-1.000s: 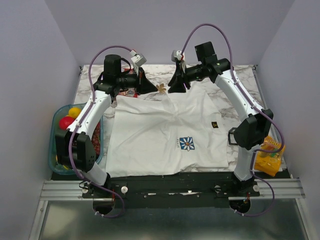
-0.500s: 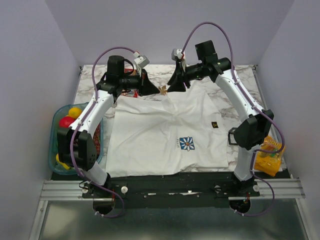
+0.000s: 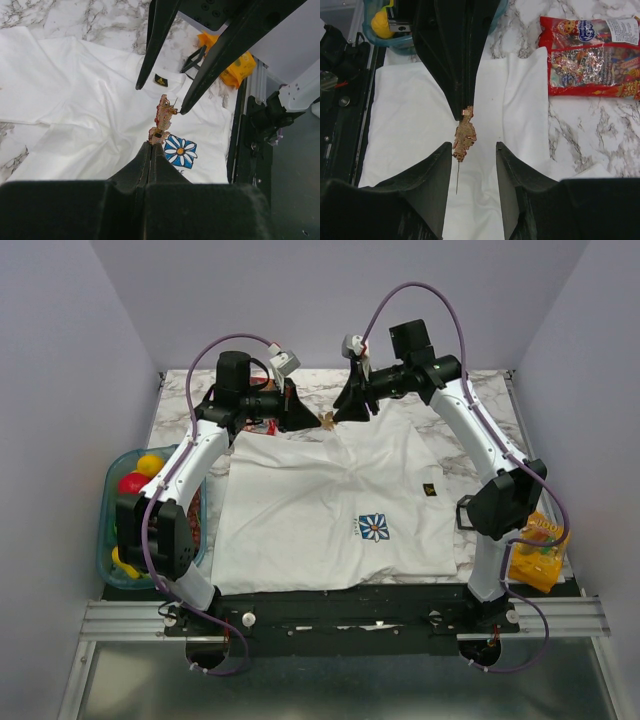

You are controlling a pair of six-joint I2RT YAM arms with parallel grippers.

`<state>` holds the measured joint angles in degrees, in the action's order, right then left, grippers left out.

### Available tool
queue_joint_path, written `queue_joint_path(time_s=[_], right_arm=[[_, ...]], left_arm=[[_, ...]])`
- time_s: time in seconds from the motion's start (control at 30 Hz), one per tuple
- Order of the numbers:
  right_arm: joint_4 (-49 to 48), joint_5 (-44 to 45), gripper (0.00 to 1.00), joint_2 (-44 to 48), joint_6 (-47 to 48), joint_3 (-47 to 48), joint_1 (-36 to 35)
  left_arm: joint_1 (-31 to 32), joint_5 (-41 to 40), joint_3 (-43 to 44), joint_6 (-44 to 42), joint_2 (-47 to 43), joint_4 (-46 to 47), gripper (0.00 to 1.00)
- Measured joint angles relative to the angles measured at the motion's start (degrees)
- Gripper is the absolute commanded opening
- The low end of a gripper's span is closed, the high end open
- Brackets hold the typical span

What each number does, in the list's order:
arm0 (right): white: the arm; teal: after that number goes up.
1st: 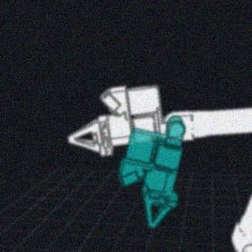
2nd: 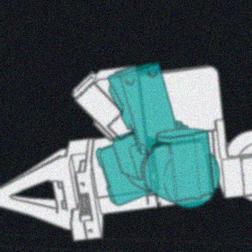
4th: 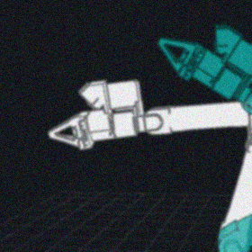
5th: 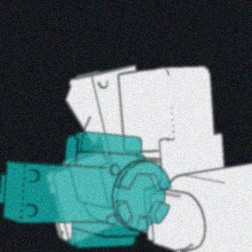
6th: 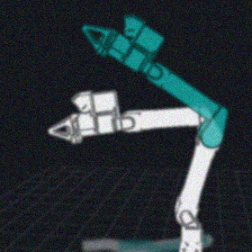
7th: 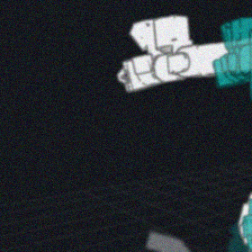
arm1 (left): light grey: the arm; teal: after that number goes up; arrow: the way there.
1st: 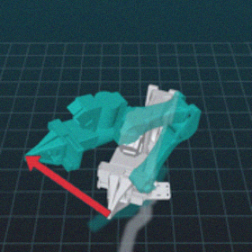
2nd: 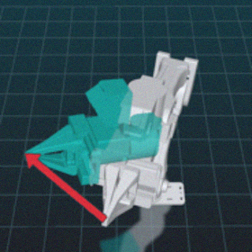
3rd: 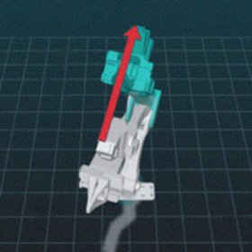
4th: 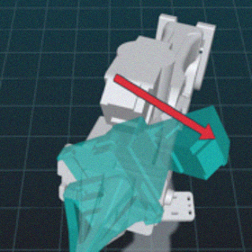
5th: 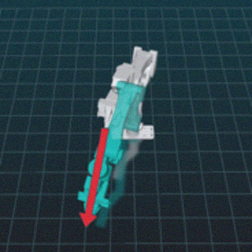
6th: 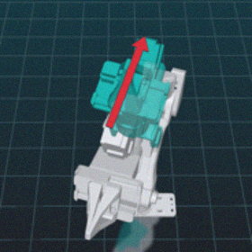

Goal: Remove the brooch from the garment

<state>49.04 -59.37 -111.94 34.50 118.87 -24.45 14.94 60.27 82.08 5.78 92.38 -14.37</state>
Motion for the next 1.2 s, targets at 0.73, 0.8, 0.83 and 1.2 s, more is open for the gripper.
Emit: queue_joint_path(time_s=[0.73, 0.8, 0.83, 1.2], right_arm=[[-5.53, 11.13, 0.49, 0.13, -1.95, -1.57, 0.68], [-4.79, 10.86, 0.49, 0.13, -0.76, -1.79, 0.68], [-4.2, 10.58, 0.49, 0.13, -0.15, -1.9, 0.68], [0.94, 6.78, 0.49, 0.96, 4.61, -3.39, 0.66]], left_arm=[[0.15, 2.05, 0.0, 0.55, 0.22, 1.49, 0.0], [0.15, 1.97, 0.0, 0.7, 0.22, 1.53, 0.0], [0.15, 1.86, 0.0, 0.7, 0.22, 1.55, 0.0], [0.15, -0.28, 0.68, 0.7, 0.33, 1.49, 0.0]])
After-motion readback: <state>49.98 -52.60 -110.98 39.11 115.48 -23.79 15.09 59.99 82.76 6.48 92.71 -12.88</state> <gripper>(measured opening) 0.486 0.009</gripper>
